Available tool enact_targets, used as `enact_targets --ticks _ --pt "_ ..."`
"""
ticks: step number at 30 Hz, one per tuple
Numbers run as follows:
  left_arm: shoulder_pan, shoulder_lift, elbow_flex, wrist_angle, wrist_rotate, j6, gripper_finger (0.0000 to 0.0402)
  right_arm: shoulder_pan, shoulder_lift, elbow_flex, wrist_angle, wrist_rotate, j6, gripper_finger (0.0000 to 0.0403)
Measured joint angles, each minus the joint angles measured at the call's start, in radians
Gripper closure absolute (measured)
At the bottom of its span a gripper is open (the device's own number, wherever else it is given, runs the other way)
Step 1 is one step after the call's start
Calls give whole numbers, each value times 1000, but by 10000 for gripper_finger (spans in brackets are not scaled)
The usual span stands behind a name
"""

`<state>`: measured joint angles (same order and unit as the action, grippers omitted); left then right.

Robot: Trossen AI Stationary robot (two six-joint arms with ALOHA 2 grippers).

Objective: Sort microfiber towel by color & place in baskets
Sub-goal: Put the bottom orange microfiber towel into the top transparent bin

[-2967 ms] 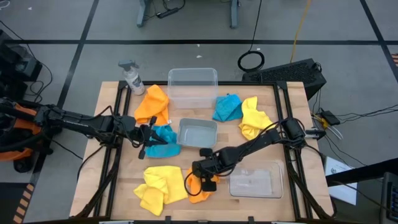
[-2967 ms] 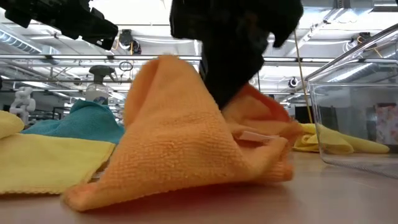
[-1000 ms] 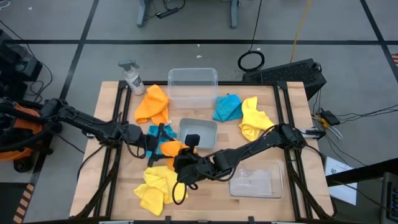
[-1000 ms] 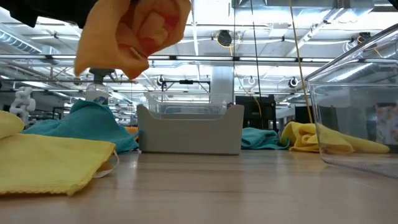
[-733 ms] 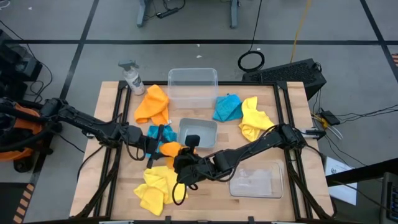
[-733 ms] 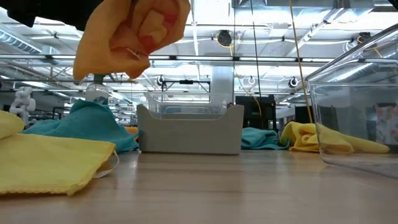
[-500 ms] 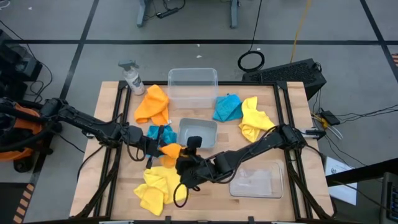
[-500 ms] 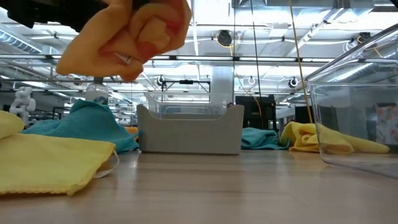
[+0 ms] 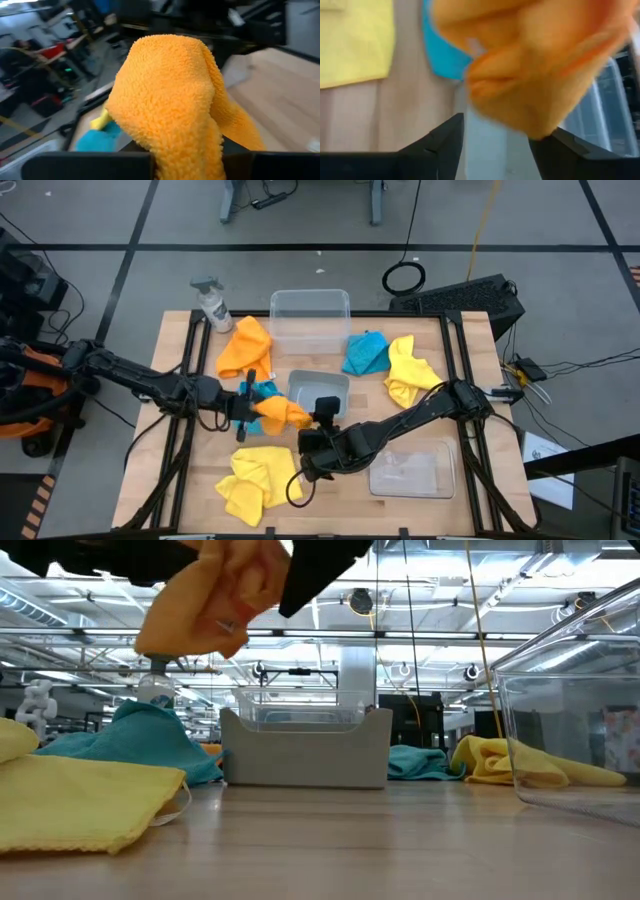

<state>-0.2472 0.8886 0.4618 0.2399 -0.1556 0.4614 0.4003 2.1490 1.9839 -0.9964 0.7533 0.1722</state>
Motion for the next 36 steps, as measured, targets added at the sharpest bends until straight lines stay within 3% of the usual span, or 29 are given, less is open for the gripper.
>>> enact_targets --ticks 4,8,13,18,25,31,36 --pt "28 -13 0 10 -33 -1 351 -7 0 -1 96 -70 -42 216" --pt "55 -13 0 9 -33 -1 351 -9 0 -1 213 -74 -221 232" --pt "71 -13 0 5 -33 -3 350 -9 -6 -1 262 -3 -434 236" --pt "70 -13 0 5 -23 1 350 -21 -11 -2 267 4 -581 236" --pt "70 -13 0 5 26 26 350 -20 -15 -2 330 58 -927 236" --pt "70 -13 0 7 62 51 350 -19 -15 -2 441 87 -1133 208" --pt "70 -13 0 7 76 51 350 -31 -15 -2 511 109 -1165 166"
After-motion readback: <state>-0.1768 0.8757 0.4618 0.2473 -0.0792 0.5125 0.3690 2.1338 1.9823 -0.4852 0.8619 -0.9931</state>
